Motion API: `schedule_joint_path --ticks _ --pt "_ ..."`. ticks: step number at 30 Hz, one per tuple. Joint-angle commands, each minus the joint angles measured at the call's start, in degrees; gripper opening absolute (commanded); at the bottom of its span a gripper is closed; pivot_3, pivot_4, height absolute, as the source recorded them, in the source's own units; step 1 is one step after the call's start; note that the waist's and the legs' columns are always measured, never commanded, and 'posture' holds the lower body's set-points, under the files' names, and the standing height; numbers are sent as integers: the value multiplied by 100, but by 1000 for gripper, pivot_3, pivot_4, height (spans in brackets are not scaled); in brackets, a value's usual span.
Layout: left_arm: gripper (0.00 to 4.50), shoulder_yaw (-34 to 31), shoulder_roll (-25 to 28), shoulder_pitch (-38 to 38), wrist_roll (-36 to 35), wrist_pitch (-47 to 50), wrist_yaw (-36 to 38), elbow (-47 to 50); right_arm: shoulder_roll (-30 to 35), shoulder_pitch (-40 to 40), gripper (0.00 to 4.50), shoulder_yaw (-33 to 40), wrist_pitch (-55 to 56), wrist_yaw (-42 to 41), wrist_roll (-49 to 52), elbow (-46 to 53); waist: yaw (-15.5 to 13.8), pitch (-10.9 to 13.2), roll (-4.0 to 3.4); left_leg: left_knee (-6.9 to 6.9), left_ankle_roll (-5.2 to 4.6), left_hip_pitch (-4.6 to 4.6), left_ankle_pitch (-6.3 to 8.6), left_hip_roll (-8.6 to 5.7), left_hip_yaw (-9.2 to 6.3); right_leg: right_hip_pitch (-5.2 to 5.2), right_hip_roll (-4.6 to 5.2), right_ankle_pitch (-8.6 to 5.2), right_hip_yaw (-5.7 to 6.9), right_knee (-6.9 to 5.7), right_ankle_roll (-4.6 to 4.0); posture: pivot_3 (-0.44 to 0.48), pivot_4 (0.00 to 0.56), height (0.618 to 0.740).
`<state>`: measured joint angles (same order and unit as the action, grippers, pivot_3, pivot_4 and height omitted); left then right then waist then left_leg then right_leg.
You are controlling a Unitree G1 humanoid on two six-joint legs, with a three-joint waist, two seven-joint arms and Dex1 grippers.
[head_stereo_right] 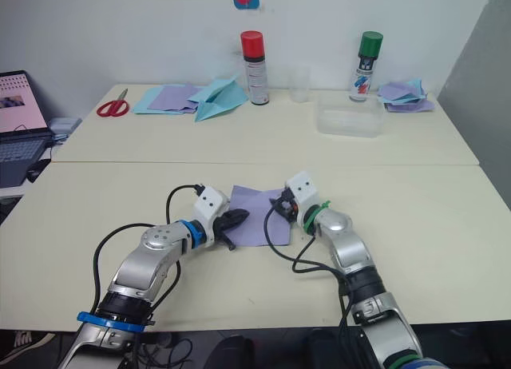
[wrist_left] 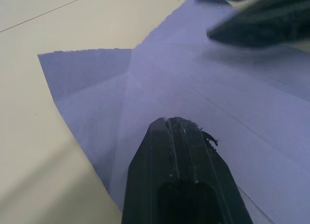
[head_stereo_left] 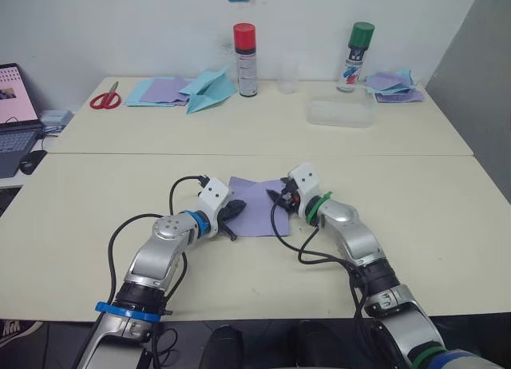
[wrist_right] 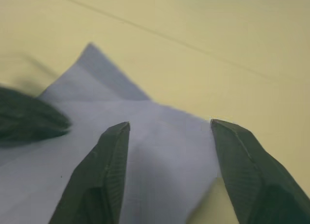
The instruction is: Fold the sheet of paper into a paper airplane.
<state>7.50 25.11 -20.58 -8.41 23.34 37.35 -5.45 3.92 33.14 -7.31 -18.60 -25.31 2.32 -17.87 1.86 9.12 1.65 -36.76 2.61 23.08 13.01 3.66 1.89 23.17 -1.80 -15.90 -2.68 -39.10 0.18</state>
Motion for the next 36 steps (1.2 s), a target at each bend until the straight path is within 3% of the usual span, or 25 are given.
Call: schedule_joint_path --ticks 1,10,13,19,28,36 --pt "0 134 -2 36 127 85 60 -188 -71 259 2770 359 -351 133 337 -15 -1 0 0 0 0 0 0 0 0 0 0 0 0 0 0 0 150 740" --pt "0 143 -17 7 165 108 80 -211 15 430 2770 255 -842 -397 588 -104 -5 1 -1 1 0 0 0 -1 1 0 1 0 -1 2 0 0 150 740" --pt "0 127 -8 26 170 112 67 -200 -3 405 2209 190 -834 -481 595 -63 -5 0 -1 2 0 0 0 -1 0 -1 1 0 0 1 0 0 150 740" --pt "0 104 4 61 169 119 50 -179 158 363 43 -148 -337 -634 345 -49 -5 1 -1 2 0 0 0 -1 0 0 1 0 0 2 0 0 150 740" --pt "0 109 6 62 178 98 64 -186 425 278 43 -891 443 -1135 -131 -158 -3 1 -1 4 0 -1 0 0 0 0 0 0 2 3 0 0 150 740" --pt "0 114 2 16 193 78 82 -231 445 387 43 -1083 530 -1079 -502 -589 -4 1 -1 4 0 -2 0 0 1 0 0 0 0 3 0 0 150 740"
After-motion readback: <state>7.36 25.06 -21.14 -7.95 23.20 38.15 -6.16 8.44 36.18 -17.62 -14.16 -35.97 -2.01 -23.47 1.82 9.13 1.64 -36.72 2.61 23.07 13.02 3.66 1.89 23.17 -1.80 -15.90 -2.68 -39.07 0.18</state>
